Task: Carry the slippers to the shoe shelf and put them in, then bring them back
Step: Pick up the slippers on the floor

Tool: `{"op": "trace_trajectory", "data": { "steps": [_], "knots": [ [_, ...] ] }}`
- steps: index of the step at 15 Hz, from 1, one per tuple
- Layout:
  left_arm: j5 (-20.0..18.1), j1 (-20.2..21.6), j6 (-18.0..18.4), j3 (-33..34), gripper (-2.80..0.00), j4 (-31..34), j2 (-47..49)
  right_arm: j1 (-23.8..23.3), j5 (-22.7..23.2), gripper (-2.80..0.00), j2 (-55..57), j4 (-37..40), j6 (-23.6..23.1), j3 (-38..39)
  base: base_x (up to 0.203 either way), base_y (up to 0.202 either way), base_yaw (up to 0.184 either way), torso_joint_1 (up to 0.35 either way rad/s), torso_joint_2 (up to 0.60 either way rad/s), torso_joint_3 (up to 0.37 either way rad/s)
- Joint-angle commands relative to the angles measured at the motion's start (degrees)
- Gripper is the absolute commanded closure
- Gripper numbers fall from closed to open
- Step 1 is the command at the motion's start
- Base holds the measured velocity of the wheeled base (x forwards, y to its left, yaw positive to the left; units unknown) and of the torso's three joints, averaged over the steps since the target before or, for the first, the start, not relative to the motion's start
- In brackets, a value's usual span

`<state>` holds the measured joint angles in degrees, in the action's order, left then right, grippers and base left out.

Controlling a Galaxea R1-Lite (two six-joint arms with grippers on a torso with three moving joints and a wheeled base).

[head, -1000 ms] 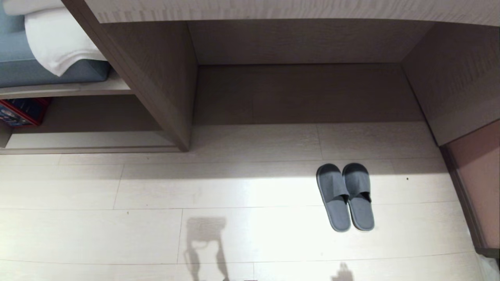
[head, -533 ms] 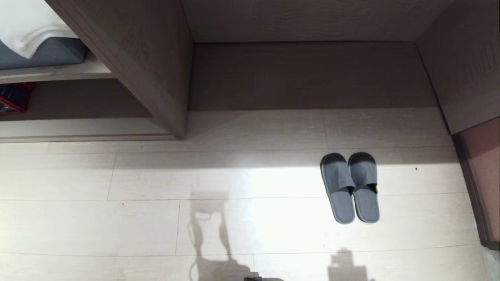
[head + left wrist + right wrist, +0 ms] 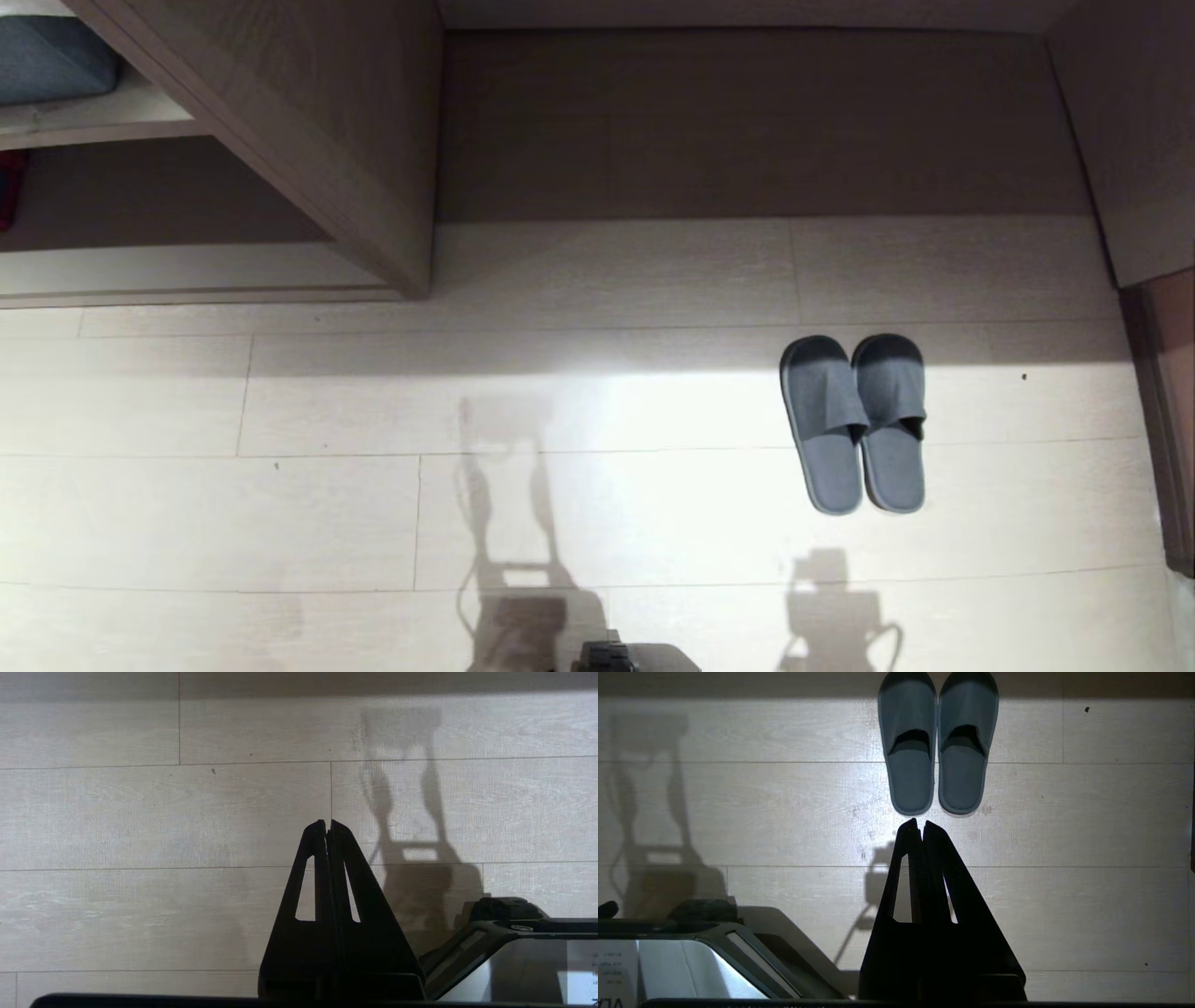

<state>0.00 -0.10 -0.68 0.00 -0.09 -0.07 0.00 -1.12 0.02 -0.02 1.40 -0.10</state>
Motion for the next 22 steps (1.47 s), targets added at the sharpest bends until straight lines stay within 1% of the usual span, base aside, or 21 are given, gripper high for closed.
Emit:
{"op": "trace_trajectory", "data": {
  "steps": [1, 22],
  "knots": [
    [0.00, 0.01, -0.02, 0.00, 0.00, 0.00, 0.07, 0.00, -0.02, 0.00, -0.02, 0.02, 0.00, 0.01, 0.000, 0.000, 0.000, 0.004, 0.00, -0.201],
    [0.00, 0.01, -0.02, 0.00, 0.00, 0.00, 0.07, 0.00, -0.02, 0.00, -0.02, -0.06, 0.00, 0.09, 0.000, 0.000, 0.000, 0.002, 0.00, -0.197]
  ]
}}
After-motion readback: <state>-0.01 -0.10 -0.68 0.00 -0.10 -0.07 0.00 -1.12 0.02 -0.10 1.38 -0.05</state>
